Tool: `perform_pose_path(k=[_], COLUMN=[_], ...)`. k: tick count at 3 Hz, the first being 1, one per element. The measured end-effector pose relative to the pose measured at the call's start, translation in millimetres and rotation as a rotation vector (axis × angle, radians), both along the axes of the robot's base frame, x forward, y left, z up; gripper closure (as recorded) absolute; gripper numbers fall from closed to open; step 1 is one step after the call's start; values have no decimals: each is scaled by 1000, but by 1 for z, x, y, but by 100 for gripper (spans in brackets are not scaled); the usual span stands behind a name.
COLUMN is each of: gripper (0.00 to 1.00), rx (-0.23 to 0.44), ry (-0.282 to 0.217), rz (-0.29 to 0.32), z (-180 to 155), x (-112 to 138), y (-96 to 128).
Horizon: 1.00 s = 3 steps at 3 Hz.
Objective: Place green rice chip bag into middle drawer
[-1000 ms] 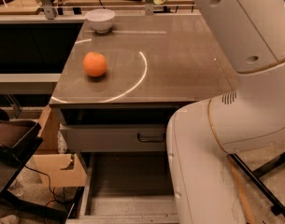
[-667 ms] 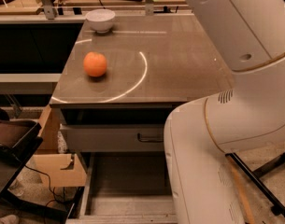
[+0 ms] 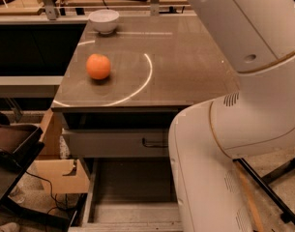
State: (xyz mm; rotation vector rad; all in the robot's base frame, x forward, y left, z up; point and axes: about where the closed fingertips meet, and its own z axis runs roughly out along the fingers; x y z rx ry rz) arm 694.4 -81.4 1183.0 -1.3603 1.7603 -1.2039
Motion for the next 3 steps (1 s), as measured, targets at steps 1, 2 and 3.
perform_pose_path(k=[1, 2, 3], gripper=[100, 100, 100], rx=[22, 58, 64], ry=[-7, -5, -1], rz=[23, 74, 117], z=[10, 29, 50], x=[-10, -33, -54], y=[0, -3, -1])
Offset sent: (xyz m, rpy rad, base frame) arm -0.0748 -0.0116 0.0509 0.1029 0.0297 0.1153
